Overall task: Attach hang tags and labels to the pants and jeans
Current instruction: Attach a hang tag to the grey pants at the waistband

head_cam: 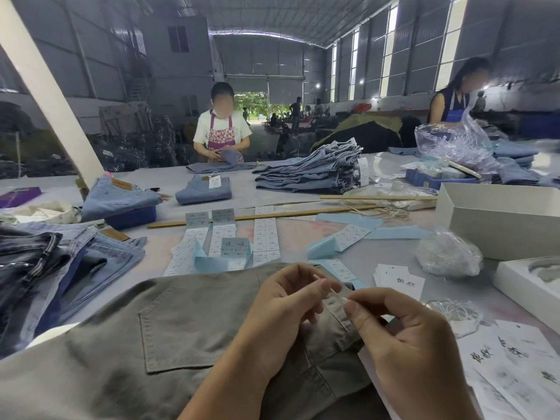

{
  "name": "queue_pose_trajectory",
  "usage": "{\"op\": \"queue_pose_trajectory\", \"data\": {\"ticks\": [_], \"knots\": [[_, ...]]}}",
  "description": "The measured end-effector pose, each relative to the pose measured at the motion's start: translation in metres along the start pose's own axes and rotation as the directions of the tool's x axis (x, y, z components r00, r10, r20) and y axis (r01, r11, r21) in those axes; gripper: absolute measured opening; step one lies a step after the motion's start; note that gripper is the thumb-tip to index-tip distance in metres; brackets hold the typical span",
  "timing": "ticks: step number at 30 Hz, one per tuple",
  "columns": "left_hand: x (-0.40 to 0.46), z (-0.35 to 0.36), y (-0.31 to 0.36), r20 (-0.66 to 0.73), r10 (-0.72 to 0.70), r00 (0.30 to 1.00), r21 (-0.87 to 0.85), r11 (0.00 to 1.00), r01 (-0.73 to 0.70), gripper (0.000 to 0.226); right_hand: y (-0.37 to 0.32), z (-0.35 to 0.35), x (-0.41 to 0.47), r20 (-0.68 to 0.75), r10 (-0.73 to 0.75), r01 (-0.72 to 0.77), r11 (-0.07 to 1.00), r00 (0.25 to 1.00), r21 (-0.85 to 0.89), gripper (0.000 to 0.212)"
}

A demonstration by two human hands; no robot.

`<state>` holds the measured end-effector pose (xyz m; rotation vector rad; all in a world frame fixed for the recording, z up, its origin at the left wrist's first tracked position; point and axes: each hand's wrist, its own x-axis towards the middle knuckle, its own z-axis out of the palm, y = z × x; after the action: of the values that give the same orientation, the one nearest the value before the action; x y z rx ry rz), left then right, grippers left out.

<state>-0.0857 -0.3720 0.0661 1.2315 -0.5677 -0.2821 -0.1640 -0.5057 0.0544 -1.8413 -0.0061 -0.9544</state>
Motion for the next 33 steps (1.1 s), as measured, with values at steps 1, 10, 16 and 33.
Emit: {"op": "queue_pose_trajectory", "data": {"ticks": [1, 10, 16, 33], "knots": [[0.0, -0.001, 0.0, 0.01, 0.007, 1.0, -0.029, 1.0, -0.007, 0.013, -0.001, 0.004, 0.0, -0.004, 0.005, -0.005, 1.0, 1.0, 0.016, 0.027], [0.002, -0.001, -0.005, -0.064, 0.011, 0.998, -0.056, 0.998, -0.015, 0.008, 0.006, 0.024, 0.007, -0.058, 0.007, 0.005, 0.98, 0.998, 0.197, 0.037], [0.001, 0.003, -0.008, -0.02, 0.052, 0.998, 0.22, 0.974, -0.047, 0.013, 0.023, 0.028, 0.001, -0.115, 0.032, -0.011, 0.984, 0.993, 0.179, 0.018], [-0.003, 0.003, -0.011, -0.014, 0.119, 0.993, 0.363, 0.926, -0.106, 0.015, 0.03, 0.034, -0.003, -0.189, 0.118, -0.018, 0.886, 0.975, 0.463, 0.022]]}}
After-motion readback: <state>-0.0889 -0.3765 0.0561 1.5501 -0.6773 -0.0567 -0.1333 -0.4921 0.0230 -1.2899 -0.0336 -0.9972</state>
